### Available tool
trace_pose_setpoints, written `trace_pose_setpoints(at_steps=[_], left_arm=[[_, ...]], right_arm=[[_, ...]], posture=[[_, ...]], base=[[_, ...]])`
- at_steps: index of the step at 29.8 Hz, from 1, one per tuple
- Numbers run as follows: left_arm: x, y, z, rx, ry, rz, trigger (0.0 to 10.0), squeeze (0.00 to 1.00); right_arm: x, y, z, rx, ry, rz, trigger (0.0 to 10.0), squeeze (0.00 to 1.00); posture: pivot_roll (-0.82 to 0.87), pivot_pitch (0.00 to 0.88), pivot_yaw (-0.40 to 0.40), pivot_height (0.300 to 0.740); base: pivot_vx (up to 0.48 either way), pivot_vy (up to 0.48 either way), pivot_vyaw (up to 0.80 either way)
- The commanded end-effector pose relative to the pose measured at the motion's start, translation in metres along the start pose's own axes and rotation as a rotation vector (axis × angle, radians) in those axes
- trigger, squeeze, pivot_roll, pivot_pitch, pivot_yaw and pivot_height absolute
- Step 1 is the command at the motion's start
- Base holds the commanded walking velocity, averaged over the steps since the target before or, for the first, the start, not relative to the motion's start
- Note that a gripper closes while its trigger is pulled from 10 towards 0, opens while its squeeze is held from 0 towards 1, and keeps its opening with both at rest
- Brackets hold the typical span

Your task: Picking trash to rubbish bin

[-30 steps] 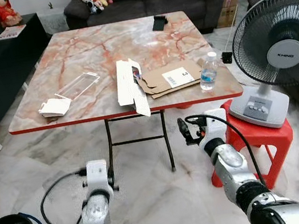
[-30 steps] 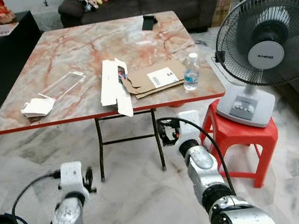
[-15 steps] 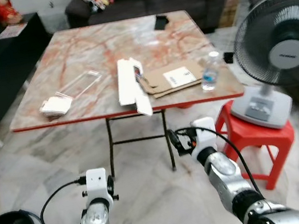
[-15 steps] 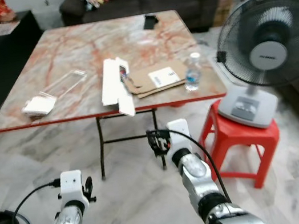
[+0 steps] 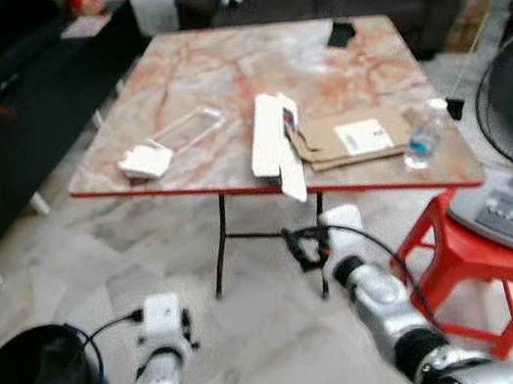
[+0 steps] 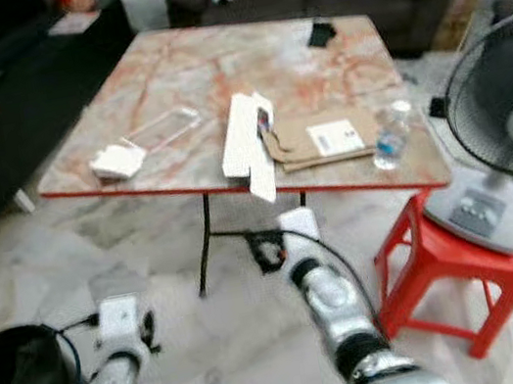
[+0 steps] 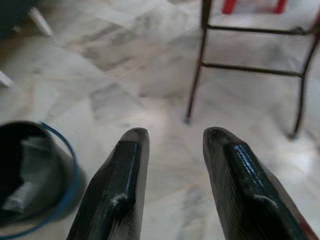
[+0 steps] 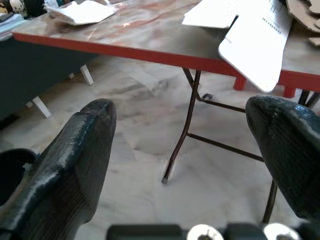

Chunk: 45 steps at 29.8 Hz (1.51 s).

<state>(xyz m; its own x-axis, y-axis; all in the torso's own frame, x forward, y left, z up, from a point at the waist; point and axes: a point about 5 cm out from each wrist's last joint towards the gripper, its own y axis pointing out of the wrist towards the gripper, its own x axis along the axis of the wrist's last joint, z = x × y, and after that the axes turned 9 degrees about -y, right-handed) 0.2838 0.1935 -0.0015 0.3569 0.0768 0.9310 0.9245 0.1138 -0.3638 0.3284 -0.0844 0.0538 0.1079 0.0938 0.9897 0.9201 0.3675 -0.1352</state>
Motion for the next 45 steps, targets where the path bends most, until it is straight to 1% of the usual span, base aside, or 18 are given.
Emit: trace_pose_setpoints(at_steps=[1, 22, 25, 27, 30, 34, 40, 41, 42, 43, 44, 45], left_arm=[[-0.001, 0.001, -0.008, -0.016, -0.019, 0.009, 10.0, 0.0], [-0.001, 0.0, -0.012, -0.032, -0.034, 0.004, 10.0, 0.0], [-0.001, 0.0, -0.014, -0.055, -0.053, 0.001, 10.0, 0.0], [0.0, -0.001, -0.017, -0.078, -0.058, -0.008, 10.0, 0.0], [0.0, -0.001, -0.017, -0.08, -0.058, -0.009, 10.0, 0.0], [-0.002, 0.0, -0.021, -0.104, -0.067, 0.015, 10.0, 0.0], [-0.003, -0.001, -0.03, -0.186, -0.079, 0.029, 10.0, 0.0], [-0.002, -0.001, -0.032, -0.208, -0.077, 0.027, 10.0, 0.0], [-0.001, -0.001, -0.036, -0.26, -0.079, 0.026, 10.0, 0.0], [-0.001, -0.001, -0.036, -0.26, -0.079, 0.026, 10.0, 0.0], [0.0, -0.002, -0.04, -0.307, -0.1, 0.026, 10.0, 0.0], [0.0, -0.002, -0.041, -0.322, -0.104, 0.023, 10.0, 0.0]], right_arm=[[0.001, -0.001, -0.012, -0.034, -0.004, 0.004, 10.0, 0.0], [0.005, 0.001, -0.013, -0.041, 0.008, -0.009, 10.0, 0.0], [0.006, 0.001, -0.012, -0.039, 0.014, -0.018, 10.0, 0.0], [0.006, 0.001, -0.013, -0.037, 0.017, -0.023, 10.0, 0.0], [0.006, 0.001, -0.013, -0.037, 0.018, -0.024, 10.0, 0.0], [0.009, 0.001, -0.014, -0.025, 0.027, -0.04, 10.0, 0.0], [0.014, 0.002, -0.011, 0.015, 0.021, -0.077, 10.0, 0.0], [0.015, 0.003, -0.011, 0.018, 0.02, -0.081, 10.0, 0.0], [0.017, 0.003, -0.01, 0.023, 0.016, -0.089, 10.0, 0.0], [0.017, 0.003, -0.01, 0.023, 0.016, -0.089, 10.0, 0.0], [0.019, 0.003, -0.009, 0.033, 0.008, -0.103, 10.0, 0.0], [0.02, 0.003, -0.009, 0.038, 0.004, -0.109, 10.0, 0.0]], posture=[[0.01, 0.0, -0.009, 0.74], [0.02, 0.0, -0.015, 0.74], [0.02, 0.0, -0.015, 0.74], [0.02, 0.0, -0.015, 0.74], [0.02, 0.0, -0.015, 0.74], [0.02, 0.0, -0.016, 0.74], [0.02, 0.0, -0.017, 0.74], [0.02, 0.0, -0.017, 0.74], [0.02, 0.0, -0.017, 0.74], [0.02, 0.0, -0.017, 0.74], [0.02, 0.0, -0.019, 0.74], [0.02, 0.0, -0.019, 0.74]], base=[[0.341, 0.0, 0.0], [0.336, 0.0, 0.0], [0.26, 0.0, 0.0], [0.0, 0.0, 0.0], [0.0, 0.0, 0.0], [0.0, 0.0, 0.0], [0.0, 0.0, 0.0], [0.0, 0.0, 0.0], [0.0, 0.0, 0.0], [0.0, 0.0, 0.0], [0.0, 0.0, 0.0], [0.0, 0.0, 0.0]])
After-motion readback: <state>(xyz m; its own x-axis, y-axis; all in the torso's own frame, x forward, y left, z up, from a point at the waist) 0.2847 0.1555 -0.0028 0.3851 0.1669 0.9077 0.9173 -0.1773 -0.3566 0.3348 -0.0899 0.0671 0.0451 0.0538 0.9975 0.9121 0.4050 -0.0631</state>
